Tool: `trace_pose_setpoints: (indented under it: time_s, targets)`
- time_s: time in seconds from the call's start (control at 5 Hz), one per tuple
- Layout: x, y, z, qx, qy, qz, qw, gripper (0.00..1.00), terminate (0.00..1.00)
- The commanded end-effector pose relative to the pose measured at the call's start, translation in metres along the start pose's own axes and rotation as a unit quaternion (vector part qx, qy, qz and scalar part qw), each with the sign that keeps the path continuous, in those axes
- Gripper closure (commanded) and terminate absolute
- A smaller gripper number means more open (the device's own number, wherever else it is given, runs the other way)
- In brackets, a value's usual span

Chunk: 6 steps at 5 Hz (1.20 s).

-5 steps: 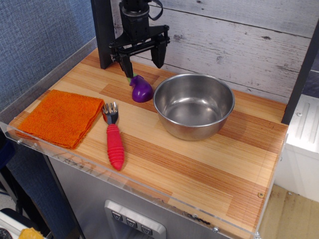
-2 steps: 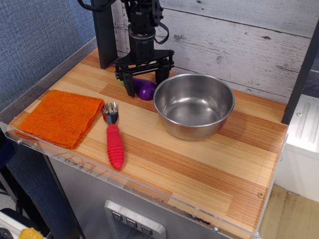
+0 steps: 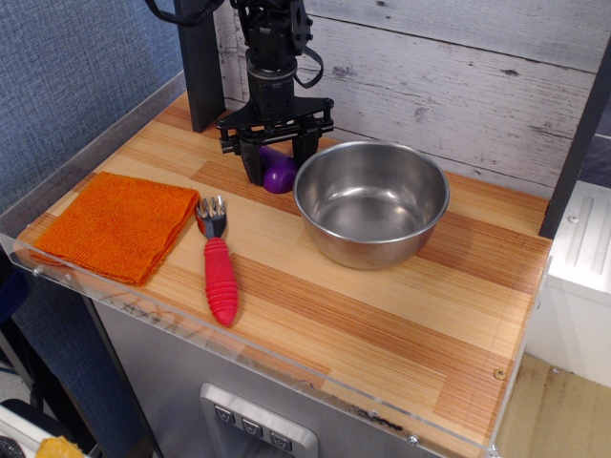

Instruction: Move the eggplant to the bottom-right corner of the counter.

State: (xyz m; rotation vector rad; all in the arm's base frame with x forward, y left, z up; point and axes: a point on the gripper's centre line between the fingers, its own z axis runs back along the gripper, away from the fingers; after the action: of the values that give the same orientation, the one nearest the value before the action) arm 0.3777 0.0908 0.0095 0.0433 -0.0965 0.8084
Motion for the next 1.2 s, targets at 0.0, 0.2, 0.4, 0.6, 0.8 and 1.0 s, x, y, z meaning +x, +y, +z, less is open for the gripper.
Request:
trace_pose_setpoints:
  time_s: [0.0, 0.2, 0.4, 0.6, 0.8, 1.0]
  targets:
    - [0.009, 0.003, 0.024, -0.023, -0.024, 0.013, 0.9994, 1.00, 0.00]
    - [0.015, 0.009, 0.043, -0.041, -0.021, 0.036, 0.9983, 1.00, 0.00]
    - [0.022, 0.007, 0.086, -0.069, -0.049, 0.049, 0.9952, 1.00, 0.00]
    - [0.017, 0.001, 0.130, -0.096, -0.065, 0.050, 0.9919, 1.00, 0.00]
    - [-0.002, -0.004, 0.161, -0.118, -0.073, 0.025, 0.9900, 1.00, 0.00]
    - [-0.041, -0.008, 0.180, -0.136, -0.067, -0.029, 0.9880, 1.00, 0.00]
